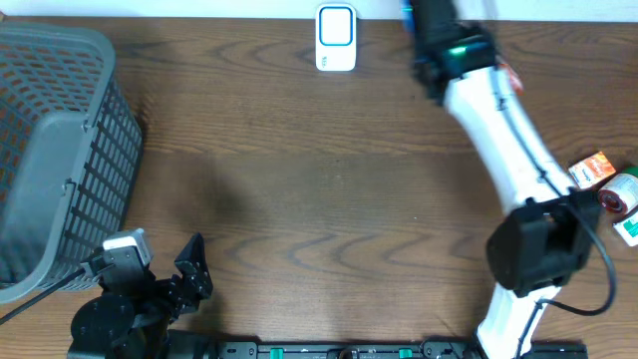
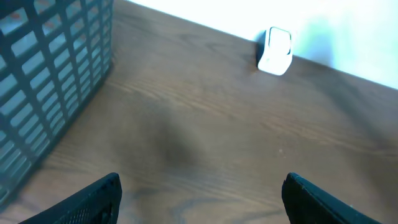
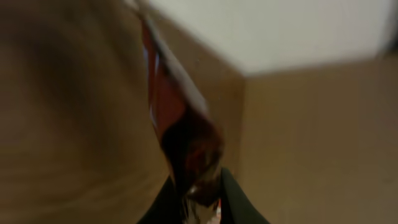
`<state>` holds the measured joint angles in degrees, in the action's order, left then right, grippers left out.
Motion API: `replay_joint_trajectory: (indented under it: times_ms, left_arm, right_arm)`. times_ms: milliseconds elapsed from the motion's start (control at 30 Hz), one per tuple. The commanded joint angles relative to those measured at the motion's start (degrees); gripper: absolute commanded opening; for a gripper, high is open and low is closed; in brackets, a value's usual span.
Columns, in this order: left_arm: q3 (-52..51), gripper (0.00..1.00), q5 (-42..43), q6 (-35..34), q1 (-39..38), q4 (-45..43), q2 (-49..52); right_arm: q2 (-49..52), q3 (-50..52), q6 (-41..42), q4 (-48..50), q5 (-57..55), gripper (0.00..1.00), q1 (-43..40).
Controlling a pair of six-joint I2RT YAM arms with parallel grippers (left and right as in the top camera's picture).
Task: Scan the item barcode
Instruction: 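Move the bar from the scanner to the right table edge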
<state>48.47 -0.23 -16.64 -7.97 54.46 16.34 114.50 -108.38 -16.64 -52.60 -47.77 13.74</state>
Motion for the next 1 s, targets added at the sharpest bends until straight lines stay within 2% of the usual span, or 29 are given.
replay_joint_trajectory:
  times_ms: [0,233,400,567,667,700,800,867,900,967]
  left_arm:
    - [0.15,0.83,-0.46,0.52,0.17,1.03,0.00]
    - [0.15,0.83,-0.46,0.52,0.17,2.56,0.00]
    - [0.15,0.83,-0.46,0.52,0.17,2.54,0.00]
    - [0.15,0.83,-0.46,0.52,0.17,2.54,0.00]
    - [0.15,0.83,-0.46,0.52,0.17,2.54,0.00]
    - [0.15,0.83,-0.46,0.55,0.17,2.54,0.00]
    - [0.15,0.83,-0.46,0.52,0.17,2.54,0.00]
    - [0.15,0.83,-0.46,0.55,0.17,2.54,0.00]
    - [0.15,0.83,-0.46,0.52,0.17,2.56,0.00]
    - [0.15,0.83,-0.46,0.55,0.17,2.54,0.00]
  right_arm:
    - [-1.11,-0.09,17.46,-4.90,10.29,0.01,-7.08]
    - [-0.87,5.25,21.62,-6.49,21.75,0.01,-22.43]
    - [-0.87,8.79,23.41,-4.98,34.14,0.01,-32.17]
    - [-0.87,15.47,23.67,-0.42,47.19,0.01,-40.76]
    - [-0.85,19.91,25.00,2.84,49.83,0.03,-45.11]
    - [-0.87,21.35,25.51,3.96,49.81,0.07,-46.58]
    - [-0.87,23.67,27.80,5.88,49.86,0.41,-49.59]
    - [-0.87,23.74,27.98,6.10,50.62,0.57,-50.93]
    - [-0.98,23.61,27.98,6.34,51.17,0.96,-51.39]
    - [-1.09,22.51,27.98,6.08,52.48,0.99,-52.17]
